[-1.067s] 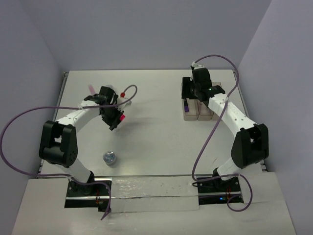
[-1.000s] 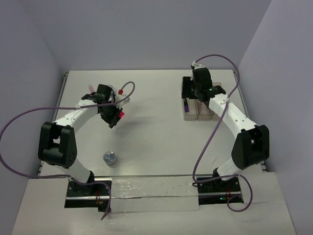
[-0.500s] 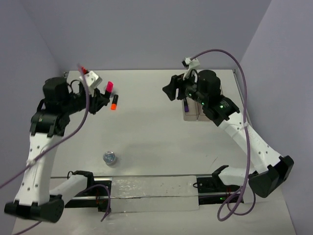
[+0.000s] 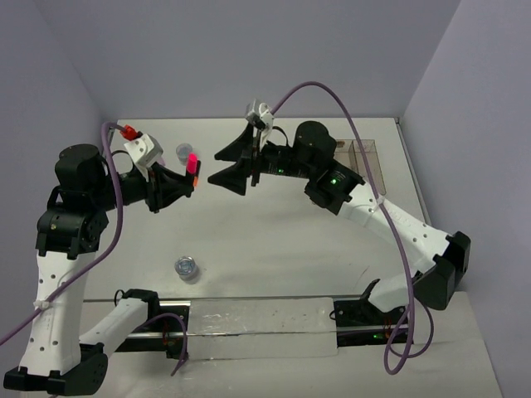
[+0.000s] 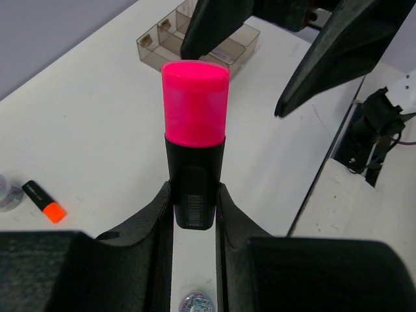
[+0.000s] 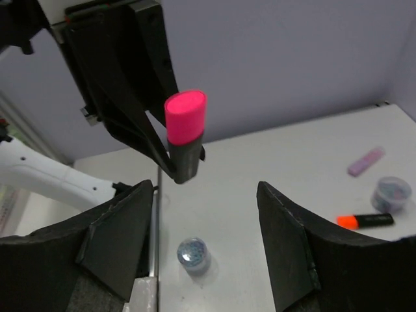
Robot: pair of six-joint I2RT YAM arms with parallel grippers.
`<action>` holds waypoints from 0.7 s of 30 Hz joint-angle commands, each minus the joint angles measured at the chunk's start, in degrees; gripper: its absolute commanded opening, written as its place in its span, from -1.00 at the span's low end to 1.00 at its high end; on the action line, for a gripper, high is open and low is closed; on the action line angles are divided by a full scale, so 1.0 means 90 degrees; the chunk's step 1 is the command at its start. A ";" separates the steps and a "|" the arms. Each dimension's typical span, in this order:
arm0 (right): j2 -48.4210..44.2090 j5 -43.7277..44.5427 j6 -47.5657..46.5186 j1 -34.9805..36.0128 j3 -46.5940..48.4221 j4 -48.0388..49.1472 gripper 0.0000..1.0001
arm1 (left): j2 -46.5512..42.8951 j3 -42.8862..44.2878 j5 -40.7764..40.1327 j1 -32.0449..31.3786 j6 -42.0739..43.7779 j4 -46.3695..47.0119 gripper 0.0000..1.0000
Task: Sort the stationery into containers
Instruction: Pick up the pen from the center of the board.
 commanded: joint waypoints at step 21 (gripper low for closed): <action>0.1120 -0.1419 0.0854 0.0380 0.1104 0.1533 -0.98 | -0.0058 0.0016 0.1052 0.0008 -0.0489 0.0245 -0.99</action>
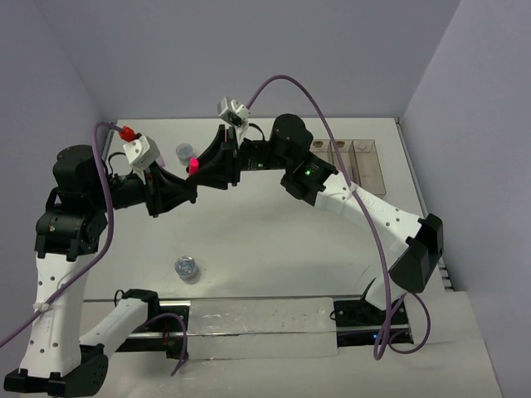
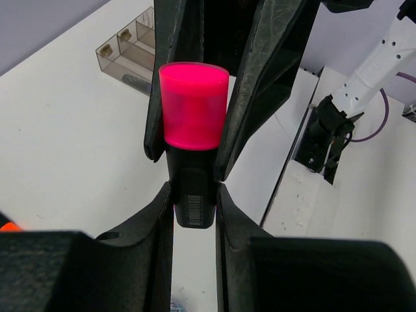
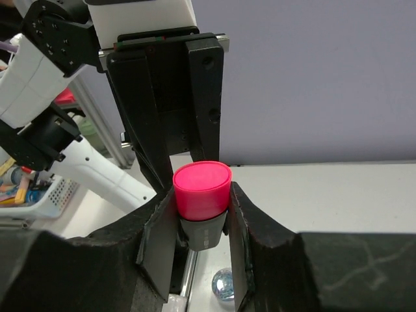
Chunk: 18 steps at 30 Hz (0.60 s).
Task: Sort the stationery into containers
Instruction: Pick up the pen from the center of the board, then place the pen in the storage box.
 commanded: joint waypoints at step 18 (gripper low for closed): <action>0.0124 0.6970 0.0010 -0.2647 -0.0130 -0.4372 -1.00 | -0.0274 -0.0583 -0.4083 -0.0016 -0.0142 0.0241 0.99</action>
